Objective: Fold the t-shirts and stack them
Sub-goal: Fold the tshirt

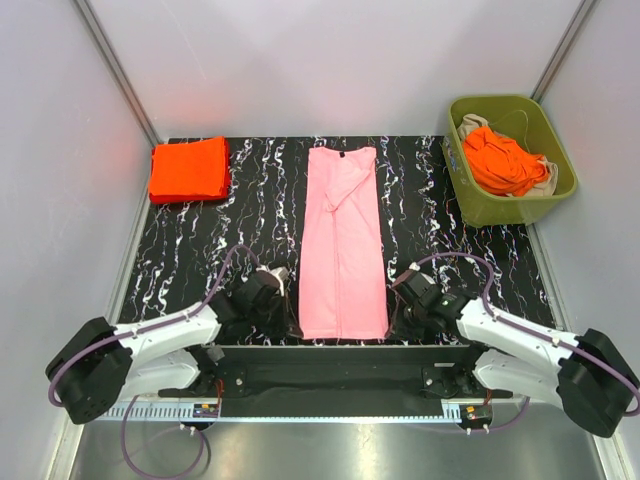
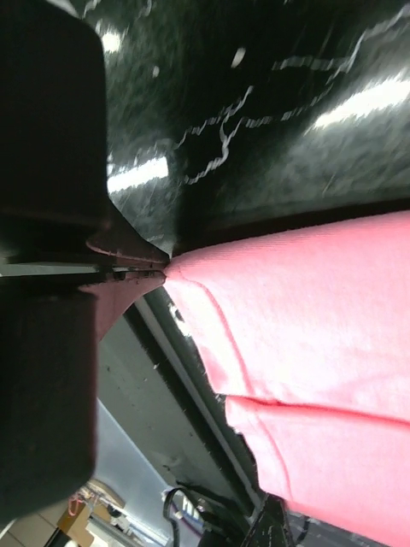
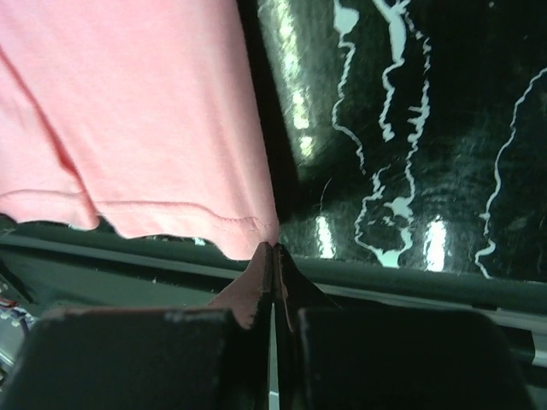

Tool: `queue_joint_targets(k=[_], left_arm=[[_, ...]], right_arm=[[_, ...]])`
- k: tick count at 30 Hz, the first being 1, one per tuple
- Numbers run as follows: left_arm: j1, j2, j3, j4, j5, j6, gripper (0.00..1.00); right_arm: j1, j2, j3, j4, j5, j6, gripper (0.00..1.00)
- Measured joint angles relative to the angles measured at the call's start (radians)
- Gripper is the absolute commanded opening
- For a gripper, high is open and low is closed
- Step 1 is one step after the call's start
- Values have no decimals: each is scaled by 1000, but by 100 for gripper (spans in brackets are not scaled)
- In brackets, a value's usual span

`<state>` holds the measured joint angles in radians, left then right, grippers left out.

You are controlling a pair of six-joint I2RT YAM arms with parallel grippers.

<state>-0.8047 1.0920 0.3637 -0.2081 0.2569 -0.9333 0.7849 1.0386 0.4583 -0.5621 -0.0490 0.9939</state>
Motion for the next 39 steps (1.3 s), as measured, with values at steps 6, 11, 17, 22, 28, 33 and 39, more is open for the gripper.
queue_joint_targets(k=[6, 11, 17, 22, 28, 33, 39], left_arm=[[-68, -40, 0, -1, -8, -41, 0], [-71, -34, 45, -63, -26, -39, 0], [2, 93, 207, -98, -22, 15, 0], [112, 227, 360, -120, -5, 85, 0], [245, 419, 562, -154, 27, 180, 0], [317, 615, 787, -181, 32, 253, 0], [380, 782, 1001, -202, 46, 292, 0]], right_arm=[[27, -62, 16, -42, 8, 6, 0], [27, -61, 52, -82, 41, -4, 0], [27, 28, 202, -117, 113, -95, 0], [20, 229, 392, -116, 166, -219, 0], [-73, 473, 616, -109, 198, -373, 0], [-179, 625, 780, -102, 210, -484, 0], [-254, 769, 963, -92, 217, -584, 0]])
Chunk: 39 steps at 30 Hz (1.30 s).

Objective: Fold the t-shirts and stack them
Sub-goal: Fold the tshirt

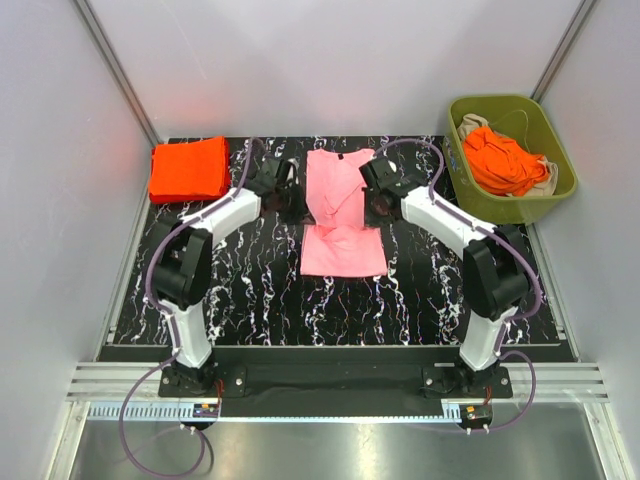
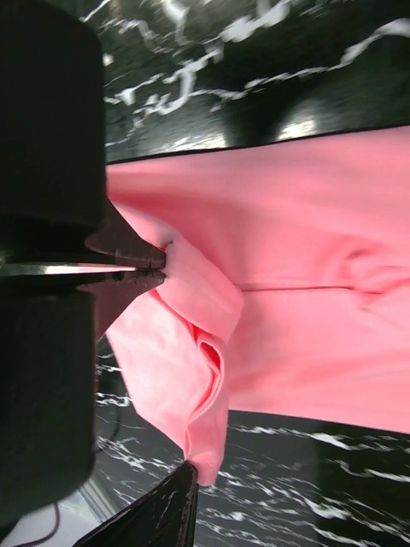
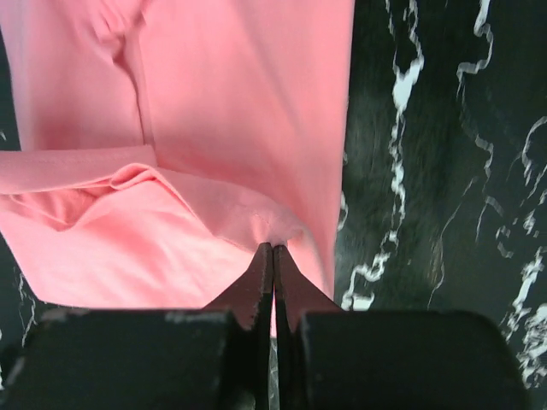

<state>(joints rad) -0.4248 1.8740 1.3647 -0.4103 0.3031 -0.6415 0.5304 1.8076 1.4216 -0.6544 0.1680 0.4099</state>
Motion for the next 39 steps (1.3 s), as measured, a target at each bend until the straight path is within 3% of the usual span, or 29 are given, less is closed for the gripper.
queue_joint_targets(k=[13, 23, 27, 31, 34, 35, 39], left_arm=[[98, 172, 294, -14, 81, 42, 0], [144, 357, 435, -18, 114, 37, 0], [152, 412, 492, -17, 124, 36, 11], [156, 426, 509, -16, 131, 35, 11], [159, 426, 509, -16, 130, 35, 18], [160, 426, 509, -16, 131, 35, 30], [163, 425, 509, -16, 132, 42, 44]], right_arm=[[-108, 182, 267, 6, -17, -127, 0], [-162, 349, 418, 17, -65, -207, 0], [-164, 414, 476, 23, -64, -236, 0], [-166, 452, 521, 23, -64, -254, 0], [-168, 472, 554, 23, -64, -266, 0], [-169, 477, 562, 23, -64, -269, 9], [-178, 487, 581, 29, -74, -278, 38]])
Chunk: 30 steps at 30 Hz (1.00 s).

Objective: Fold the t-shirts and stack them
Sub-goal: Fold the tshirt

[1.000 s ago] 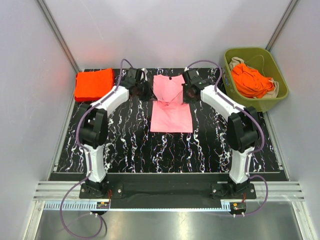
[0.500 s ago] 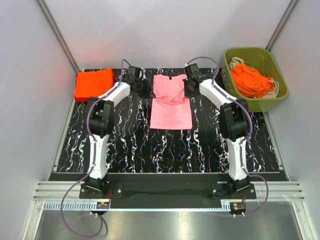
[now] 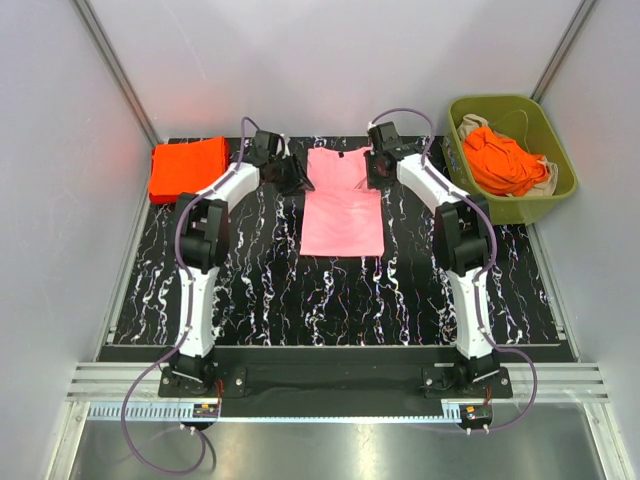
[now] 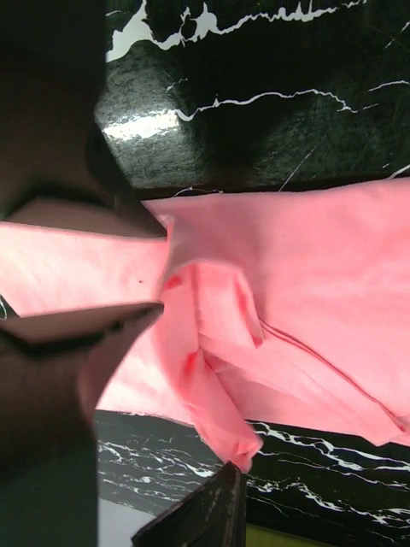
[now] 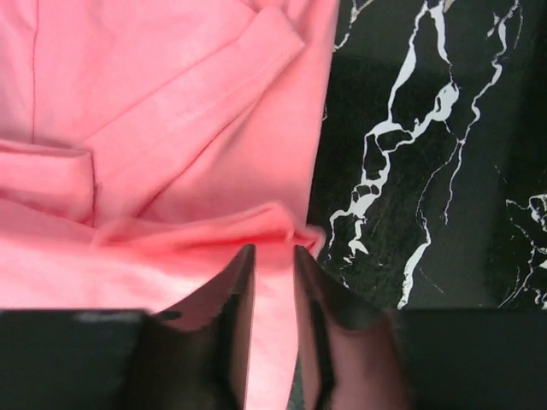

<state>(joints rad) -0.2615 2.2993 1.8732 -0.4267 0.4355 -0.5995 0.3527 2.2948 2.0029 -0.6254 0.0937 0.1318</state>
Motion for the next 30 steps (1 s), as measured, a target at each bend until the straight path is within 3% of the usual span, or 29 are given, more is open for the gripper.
queue_joint_targets(k=[2, 6, 12, 15, 21, 26, 30], left_arm=[[3, -8, 0, -5, -1, 8, 45], [8, -80, -37, -31, -32, 29, 48], [2, -402, -372, -34, -103, 40, 48], [-28, -477, -498, -19, -113, 42, 48], [-108, -477, -706, 19, -115, 42, 48], [-120, -455, -755, 78, -105, 38, 47], [-119, -449, -763, 124, -100, 29, 39]], right_arm=[[-12, 0, 4, -5, -19, 7, 47], [-40, -12, 13, -64, -80, 26, 51], [-60, -196, -194, -115, -214, 65, 49], [-57, -303, -322, -123, -252, 82, 49], [-54, -394, -528, -92, -310, 109, 49], [-54, -394, -629, -56, -338, 140, 47], [-53, -394, -685, -14, -351, 157, 45]])
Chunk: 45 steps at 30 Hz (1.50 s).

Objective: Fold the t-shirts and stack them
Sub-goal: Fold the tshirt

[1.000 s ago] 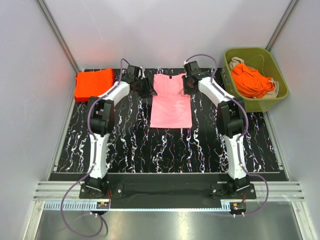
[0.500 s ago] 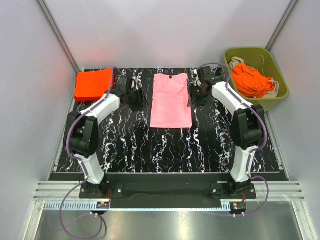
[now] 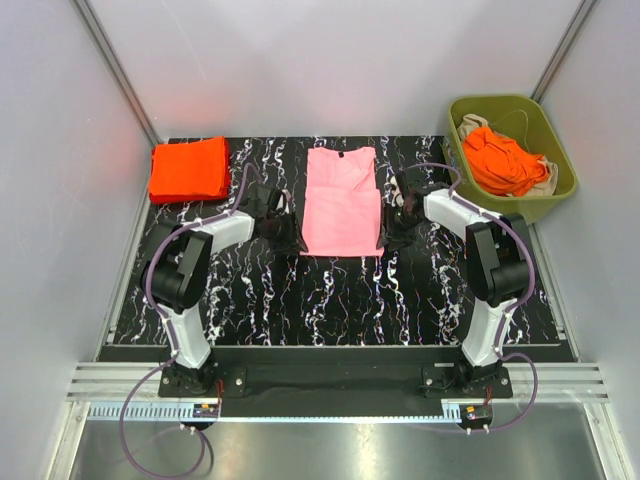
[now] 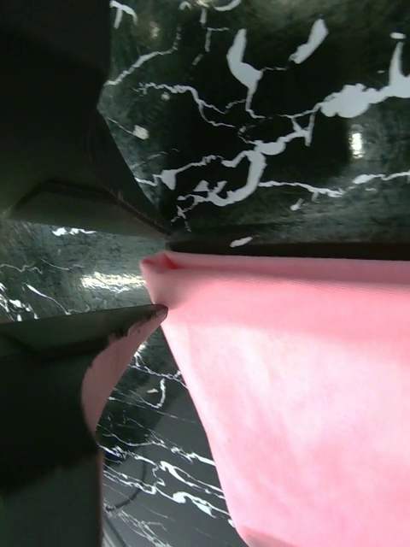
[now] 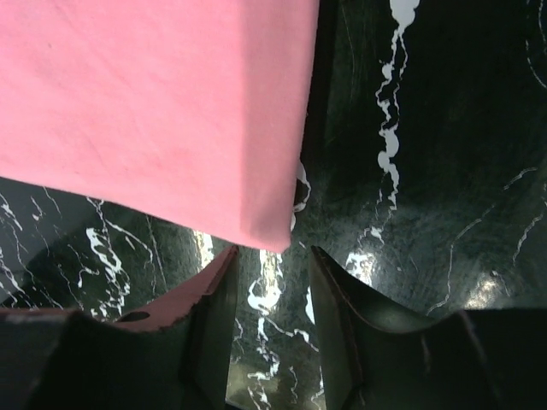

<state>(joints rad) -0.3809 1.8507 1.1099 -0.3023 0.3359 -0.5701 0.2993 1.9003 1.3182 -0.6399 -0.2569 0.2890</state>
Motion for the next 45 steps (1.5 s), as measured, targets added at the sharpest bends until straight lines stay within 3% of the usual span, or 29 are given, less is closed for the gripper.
queue_joint_targets(k=[2, 7, 8, 10, 11, 14, 18, 21, 22, 25, 31, 39, 42, 43, 45], left_arm=[[0, 10, 0, 21, 5, -4, 27], [0, 19, -13, 46, 19, -9, 11], [0, 19, -16, 51, 21, -10, 12], [0, 16, -24, 61, 25, -8, 36], [0, 14, -26, 61, 28, -9, 40], [0, -6, -26, 60, 38, -14, 45], [0, -15, -21, 55, 39, -13, 42], [0, -5, -11, 45, 43, -11, 31], [0, 4, -7, 46, 45, -10, 19], [0, 32, -5, 42, 50, -8, 0], [-2, 19, -29, 57, 63, -6, 0], [-44, -134, -205, 50, 43, -9, 2], [-66, -203, -280, 48, 32, -18, 22], [-72, -225, -299, 43, 26, -22, 27], [-84, -262, -335, 41, 21, -34, 32]], right_arm=[[0, 0, -18, 26, -7, 4, 43], [0, 18, -34, 76, -18, 8, 37], [0, 23, -37, 83, -18, 8, 33], [0, 31, -50, 98, -18, 10, 19], [0, 32, -56, 101, -17, 12, 16], [0, 32, -68, 109, -16, 18, 9], [0, 32, -71, 116, -16, 21, 8], [0, 31, -73, 121, -16, 22, 8], [0, 31, -73, 121, -16, 22, 8], [0, 31, -76, 124, -17, 23, 6], [0, 2, -119, 150, -18, 36, 4], [0, -111, -274, 161, -34, 93, 8], [1, -168, -346, 175, -45, 122, 21], [2, -188, -372, 178, -49, 137, 29], [2, -233, -424, 193, -52, 175, 35]])
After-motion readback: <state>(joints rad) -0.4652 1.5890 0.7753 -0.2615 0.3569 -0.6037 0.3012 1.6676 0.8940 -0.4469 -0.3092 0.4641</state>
